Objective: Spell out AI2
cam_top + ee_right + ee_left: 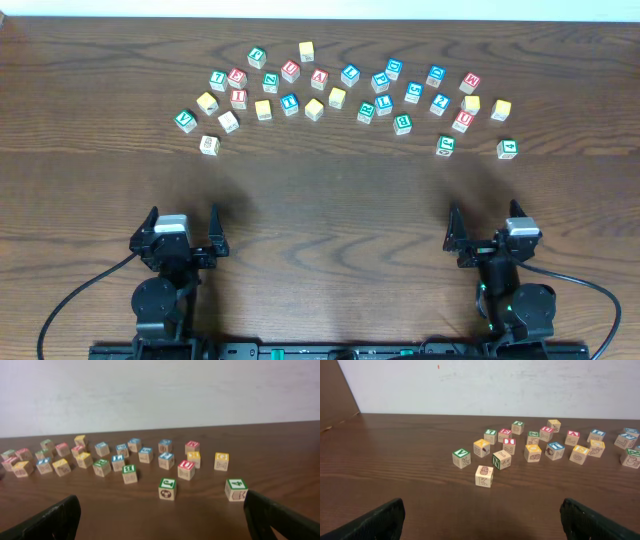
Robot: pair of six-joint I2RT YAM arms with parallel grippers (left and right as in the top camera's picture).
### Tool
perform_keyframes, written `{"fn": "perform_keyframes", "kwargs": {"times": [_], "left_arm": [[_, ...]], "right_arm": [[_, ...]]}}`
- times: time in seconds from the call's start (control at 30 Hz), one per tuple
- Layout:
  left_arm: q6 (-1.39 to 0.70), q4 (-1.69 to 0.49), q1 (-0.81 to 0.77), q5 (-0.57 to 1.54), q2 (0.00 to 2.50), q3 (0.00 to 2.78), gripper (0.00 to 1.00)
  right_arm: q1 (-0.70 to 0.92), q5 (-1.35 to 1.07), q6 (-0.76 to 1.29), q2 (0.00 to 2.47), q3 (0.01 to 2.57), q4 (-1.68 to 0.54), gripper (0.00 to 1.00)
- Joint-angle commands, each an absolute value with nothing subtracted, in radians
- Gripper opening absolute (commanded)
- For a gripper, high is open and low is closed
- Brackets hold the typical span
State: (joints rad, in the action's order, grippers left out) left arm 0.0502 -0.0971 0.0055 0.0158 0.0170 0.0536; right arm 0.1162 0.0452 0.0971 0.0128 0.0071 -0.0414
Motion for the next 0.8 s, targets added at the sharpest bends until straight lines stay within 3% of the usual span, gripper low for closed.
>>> {"fn": "perform_keyframes", "kwargs": {"times": [0.0, 0.77], "left_arm": [[0.059, -0.099, 0.010, 0.003, 0.019, 0.053, 0.97], [0.059, -0.139, 0.010, 0.014, 0.232, 0.320, 0.98]], "right_arm": [[0.113, 0.061, 0.088, 0.007, 0.006, -0.014, 0.99], [0.113, 0.015, 0.088, 0.009, 0.069, 0.072, 0.99]]}}
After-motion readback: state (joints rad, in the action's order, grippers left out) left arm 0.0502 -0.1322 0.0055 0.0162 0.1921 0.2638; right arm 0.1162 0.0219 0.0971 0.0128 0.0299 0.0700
